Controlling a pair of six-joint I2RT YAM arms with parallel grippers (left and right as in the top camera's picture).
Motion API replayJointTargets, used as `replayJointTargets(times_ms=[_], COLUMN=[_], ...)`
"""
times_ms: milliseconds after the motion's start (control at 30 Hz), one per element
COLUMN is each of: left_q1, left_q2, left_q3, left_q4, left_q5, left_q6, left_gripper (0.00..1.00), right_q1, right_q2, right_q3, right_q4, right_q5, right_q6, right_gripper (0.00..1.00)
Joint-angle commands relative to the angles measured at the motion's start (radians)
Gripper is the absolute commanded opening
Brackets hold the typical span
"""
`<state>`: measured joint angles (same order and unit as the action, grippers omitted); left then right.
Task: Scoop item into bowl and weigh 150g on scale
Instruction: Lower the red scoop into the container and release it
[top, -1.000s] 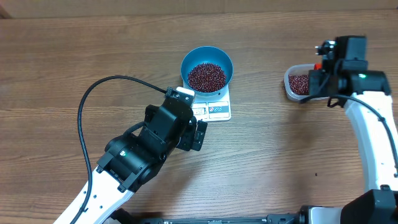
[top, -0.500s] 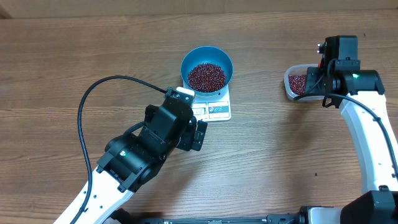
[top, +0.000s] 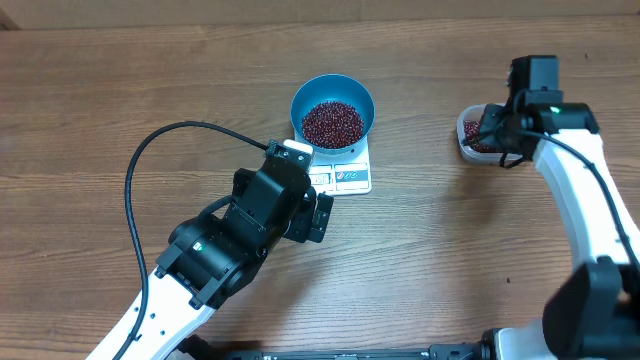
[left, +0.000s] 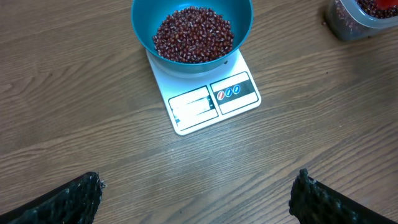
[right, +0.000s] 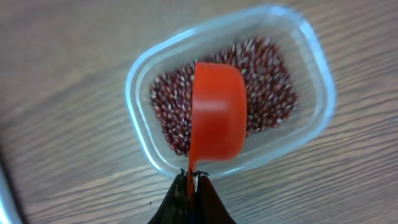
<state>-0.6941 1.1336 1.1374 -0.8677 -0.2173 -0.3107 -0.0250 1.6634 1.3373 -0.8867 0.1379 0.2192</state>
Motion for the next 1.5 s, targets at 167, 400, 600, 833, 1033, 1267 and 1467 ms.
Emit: replayJointTargets(times_ms=[167,400,600,833,1033,1267,1467], left_q1=[0.0,0.0,0.0,0.0,0.0,0.0,0.0], left_q2=[0.005,0.005,0.005,0.005,0.005,0.005,0.005], left_q3=[-0.002,-0.002,-0.002,-0.002,-0.002,-0.002,-0.002], left_q4=[0.004,0.004,0.004,0.004,0.004,0.004,0.004], left_q5=[0.005,0.005,0.005,0.005,0.005,0.005,0.005], left_q6=[0.019,0.019,0.019,0.019,0.019,0.019,0.019], left_gripper=[0.99,1.0,0.99,1.0,1.0,0.99,1.0], right_q1=[-0.002,-0.002,-0.003,-0.003,-0.003,-0.003,-0.002], right_q2=[0.124,0.124,0.124,0.123,0.121,0.076,-0.018], right_q3=[0.003,0.003,0.003,0.003,0.003,0.003,0.003], right_q4=[0.019,0.018,0.013,-0.004,-0.006,-0.008,-0.005], right_q5=[-0.002,-0.002,-0.002,0.01,0.045,0.056,0.037], right_q6=[0.025,0.025,0.025,0.025,0.045,0.043,0.038], right_gripper=[0.04,0.29,0.47,0.7,0.76,0.76,0.77])
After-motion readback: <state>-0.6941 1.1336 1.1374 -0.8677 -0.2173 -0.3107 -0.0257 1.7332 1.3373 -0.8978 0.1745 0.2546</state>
